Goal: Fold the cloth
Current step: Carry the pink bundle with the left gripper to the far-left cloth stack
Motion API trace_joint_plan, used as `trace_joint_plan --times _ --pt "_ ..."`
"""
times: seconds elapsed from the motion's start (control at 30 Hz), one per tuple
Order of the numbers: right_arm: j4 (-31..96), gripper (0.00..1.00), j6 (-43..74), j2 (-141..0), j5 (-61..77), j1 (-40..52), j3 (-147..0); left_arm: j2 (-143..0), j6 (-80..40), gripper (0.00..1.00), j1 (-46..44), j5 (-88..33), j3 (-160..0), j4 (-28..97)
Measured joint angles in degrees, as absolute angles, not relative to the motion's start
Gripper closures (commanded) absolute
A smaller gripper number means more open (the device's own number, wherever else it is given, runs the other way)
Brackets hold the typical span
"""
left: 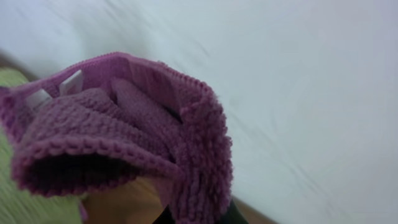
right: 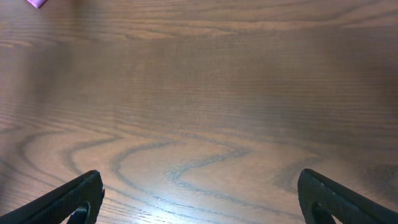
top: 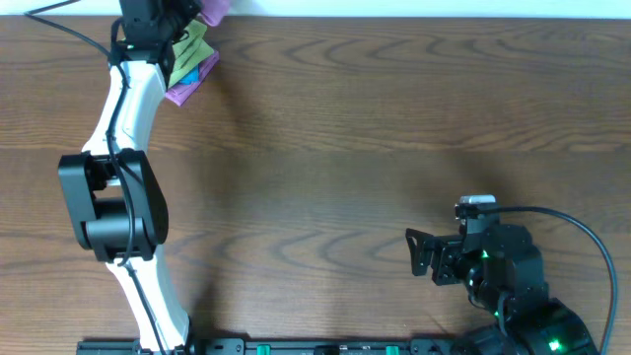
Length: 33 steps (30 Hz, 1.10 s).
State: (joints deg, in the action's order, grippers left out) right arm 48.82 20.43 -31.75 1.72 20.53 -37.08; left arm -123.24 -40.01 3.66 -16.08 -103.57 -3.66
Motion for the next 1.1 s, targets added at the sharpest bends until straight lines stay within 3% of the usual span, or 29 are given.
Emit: trace_joint_plan --times 0.97,1.1 --pt "48.8 0.01 20.43 -31.75 1.72 20.53 -37.06 -125.69 -38.48 0.94 8.88 -9.91 -105.16 15.42" --pt "48.84 0.01 20.43 -31.75 1.72 20.53 -37.06 -125.69 -36.88 0.84 9.58 -9.85 -105.16 17.04"
